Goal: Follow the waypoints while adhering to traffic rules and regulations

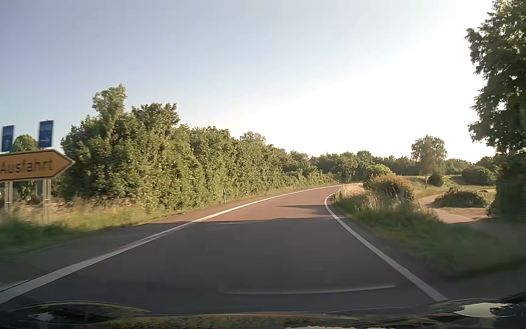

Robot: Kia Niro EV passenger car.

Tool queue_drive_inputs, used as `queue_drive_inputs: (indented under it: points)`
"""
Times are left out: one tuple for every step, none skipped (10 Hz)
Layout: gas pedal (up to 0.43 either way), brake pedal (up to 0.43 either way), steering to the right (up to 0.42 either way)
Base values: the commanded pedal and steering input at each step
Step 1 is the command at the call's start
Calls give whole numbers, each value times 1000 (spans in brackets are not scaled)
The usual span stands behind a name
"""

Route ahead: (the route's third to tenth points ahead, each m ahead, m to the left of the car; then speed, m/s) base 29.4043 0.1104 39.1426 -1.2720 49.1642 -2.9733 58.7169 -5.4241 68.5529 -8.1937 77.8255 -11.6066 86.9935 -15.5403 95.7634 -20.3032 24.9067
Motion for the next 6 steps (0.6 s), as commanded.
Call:
queue_drive_inputs:
  points:
    - [118,0,28]
    - [118,0,28]
    - [130,0,29]
    - [150,0,29]
    - [157,0,28]
    - [169,0,29]
